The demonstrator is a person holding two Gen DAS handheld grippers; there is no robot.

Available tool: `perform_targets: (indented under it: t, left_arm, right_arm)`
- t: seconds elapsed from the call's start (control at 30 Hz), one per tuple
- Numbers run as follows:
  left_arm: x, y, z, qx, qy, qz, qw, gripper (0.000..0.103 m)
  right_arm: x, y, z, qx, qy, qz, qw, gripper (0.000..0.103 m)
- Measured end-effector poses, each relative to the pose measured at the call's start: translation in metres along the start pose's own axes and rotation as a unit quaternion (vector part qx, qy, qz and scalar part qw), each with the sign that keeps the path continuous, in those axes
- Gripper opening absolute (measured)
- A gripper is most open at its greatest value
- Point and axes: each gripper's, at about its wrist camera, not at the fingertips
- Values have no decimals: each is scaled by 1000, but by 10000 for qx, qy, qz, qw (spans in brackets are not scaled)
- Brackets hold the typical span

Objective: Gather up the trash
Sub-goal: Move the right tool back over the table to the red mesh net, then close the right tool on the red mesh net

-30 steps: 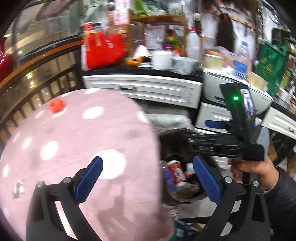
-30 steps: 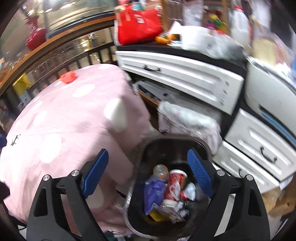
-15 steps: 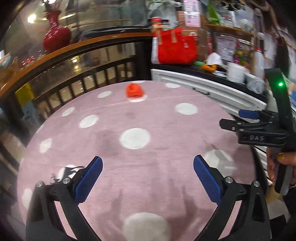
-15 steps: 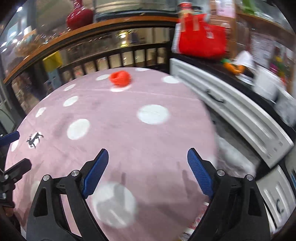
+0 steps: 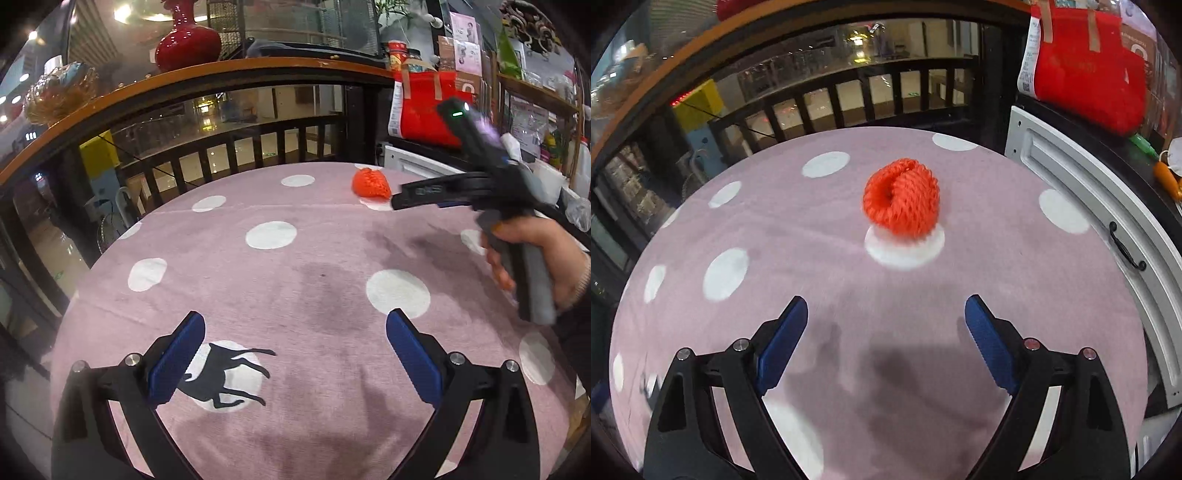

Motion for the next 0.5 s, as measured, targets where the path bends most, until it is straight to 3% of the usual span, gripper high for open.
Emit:
perform_targets:
  t: [0.17, 0.23, 0.27, 0.37, 0.5]
  left_arm:
    - [2, -1, -4, 22, 47, 50, 10000, 97]
    - [1, 0, -5, 39, 110, 42, 9999, 97]
    - [1, 0, -5, 40, 123, 33, 9999, 97]
    - [2, 0, -7, 66, 166, 45, 9998, 97]
    - [2, 2, -8, 99, 177, 57, 9998, 97]
  right_arm:
    - [-11, -33, -44, 179, 159, -253, 9994, 86]
    - [-14, -38, -52, 208, 183, -324, 9991, 77]
    - [-14, -40, -55, 224, 130, -340, 9991, 69]
    - [-10, -39, -57, 328, 115, -246, 9991, 23]
    - [-1, -25, -29, 60, 11, -46, 10000, 19]
Point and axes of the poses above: each gripper's, at about its wrist camera, not at the fingertips, and z roughly against the way its jaws point, x to its left, y to its underside, and after that the axes turned 10 degrees about z, right-handed
